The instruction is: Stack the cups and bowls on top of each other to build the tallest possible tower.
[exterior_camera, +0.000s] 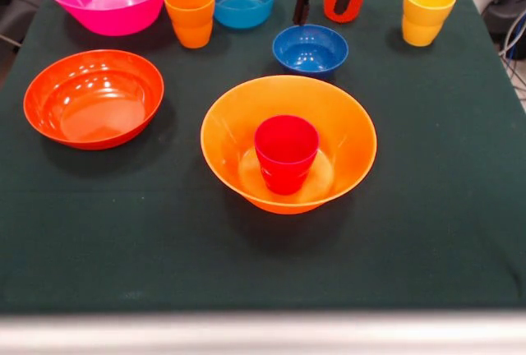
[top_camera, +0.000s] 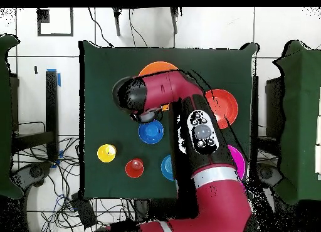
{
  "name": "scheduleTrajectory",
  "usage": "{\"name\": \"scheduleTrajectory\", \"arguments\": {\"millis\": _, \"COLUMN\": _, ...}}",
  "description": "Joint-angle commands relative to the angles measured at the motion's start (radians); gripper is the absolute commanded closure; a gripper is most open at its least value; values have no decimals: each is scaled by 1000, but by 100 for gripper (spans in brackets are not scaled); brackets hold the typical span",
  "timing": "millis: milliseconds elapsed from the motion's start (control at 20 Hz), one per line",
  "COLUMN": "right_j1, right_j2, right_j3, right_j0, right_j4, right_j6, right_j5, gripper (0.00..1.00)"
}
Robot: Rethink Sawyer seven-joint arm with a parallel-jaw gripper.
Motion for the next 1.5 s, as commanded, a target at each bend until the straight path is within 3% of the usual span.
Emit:
{"name": "scheduleTrajectory", "arguments": {"millis": 50, "right_j1": -19, "right_j2": -77, "right_j3": 229, "right_j0": 43, "right_j4": -18, "right_j6": 234, "right_j5": -171, "gripper": 0}}
{"name": "scheduleTrajectory", "arguments": {"millis": 850, "right_j1": 90, "right_j2": -95, "right_j3": 230, "right_j0": 91, "right_j4": 6, "right_j6": 293, "right_j5": -346, "gripper": 0}}
{"name": "scheduleTrajectory", "arguments": {"millis": 1500, "right_j1": 246, "right_j2": -115, "right_j3": 115, "right_j0": 98, "right_j4": -13, "right_j6": 283, "right_j5": -433, "gripper": 0}}
